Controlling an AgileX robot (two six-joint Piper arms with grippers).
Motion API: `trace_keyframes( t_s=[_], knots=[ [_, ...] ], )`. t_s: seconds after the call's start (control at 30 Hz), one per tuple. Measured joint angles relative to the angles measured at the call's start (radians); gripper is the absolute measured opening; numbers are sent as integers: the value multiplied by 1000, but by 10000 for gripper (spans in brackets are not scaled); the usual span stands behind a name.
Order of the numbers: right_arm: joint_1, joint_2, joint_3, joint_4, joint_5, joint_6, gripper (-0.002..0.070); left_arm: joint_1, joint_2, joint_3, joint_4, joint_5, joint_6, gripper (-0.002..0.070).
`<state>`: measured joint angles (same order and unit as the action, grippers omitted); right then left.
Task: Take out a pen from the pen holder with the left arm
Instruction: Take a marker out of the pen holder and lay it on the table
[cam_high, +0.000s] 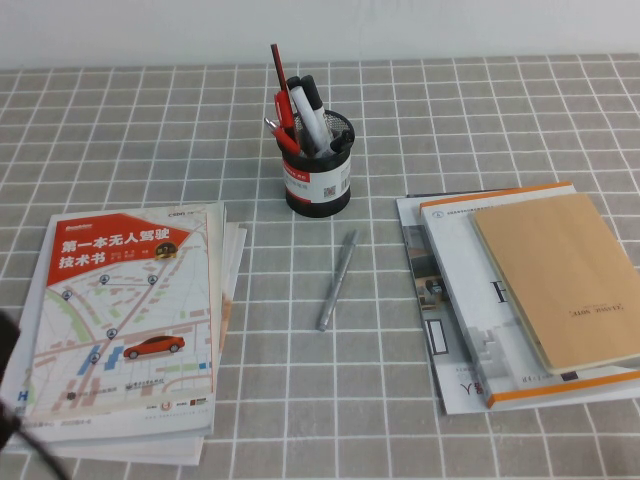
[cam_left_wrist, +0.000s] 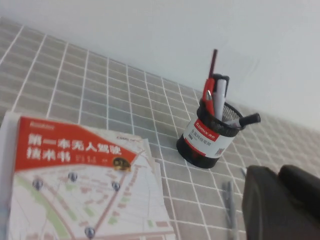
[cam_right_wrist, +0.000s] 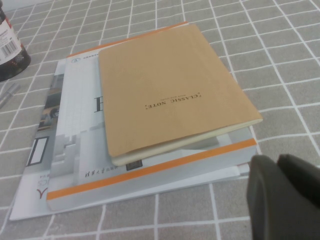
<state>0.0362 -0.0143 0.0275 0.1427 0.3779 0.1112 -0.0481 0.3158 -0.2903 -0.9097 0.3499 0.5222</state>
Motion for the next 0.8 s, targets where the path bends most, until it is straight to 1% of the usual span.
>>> trace_keyframes(
  t_s=[0.07,0.2,0.23,0.3,0.33,0.37,0.43,0.53,0.6,0.7,0.8],
  knots=[
    [0,0,0,0,0,0,-13,0,100,-64,-4,19,67,56],
    [0,0,0,0,0,0,-13,0,302,-170,-47,31,179,200],
    [0,0,0,0,0,0,-13,0,357,-196,-78,35,204,266],
    [0,0,0,0,0,0,-13,0,456,-250,-154,47,258,361],
    [0,0,0,0,0,0,-13,0,500,-267,-196,54,277,393],
    [0,0,0,0,0,0,-13,0,557,-301,-266,70,319,425],
    [0,0,0,0,0,0,-13,0,686,-354,-410,104,410,452],
    [0,0,0,0,0,0,-13,0,844,-426,-629,166,576,465],
    [0,0,0,0,0,0,-13,0,938,-479,-718,206,666,467],
    [0,0,0,0,0,0,-13,-11,1063,-560,-766,235,733,467],
    [0,0,0,0,0,0,-13,-59,1193,-655,-781,239,785,463]
  ],
)
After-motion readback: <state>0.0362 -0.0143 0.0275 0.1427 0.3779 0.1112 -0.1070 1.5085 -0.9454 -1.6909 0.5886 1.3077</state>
